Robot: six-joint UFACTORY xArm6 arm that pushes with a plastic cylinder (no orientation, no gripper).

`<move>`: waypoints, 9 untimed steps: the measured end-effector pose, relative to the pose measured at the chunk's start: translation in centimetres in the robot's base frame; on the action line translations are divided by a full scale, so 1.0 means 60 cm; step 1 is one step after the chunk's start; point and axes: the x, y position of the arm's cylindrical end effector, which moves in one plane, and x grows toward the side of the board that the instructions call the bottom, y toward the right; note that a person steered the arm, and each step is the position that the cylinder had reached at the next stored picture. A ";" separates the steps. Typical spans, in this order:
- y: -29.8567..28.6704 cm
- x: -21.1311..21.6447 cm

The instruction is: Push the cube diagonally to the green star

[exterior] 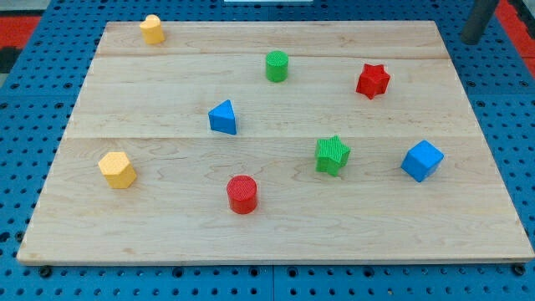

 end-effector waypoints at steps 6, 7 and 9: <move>0.018 0.051; 0.008 0.191; 0.010 0.345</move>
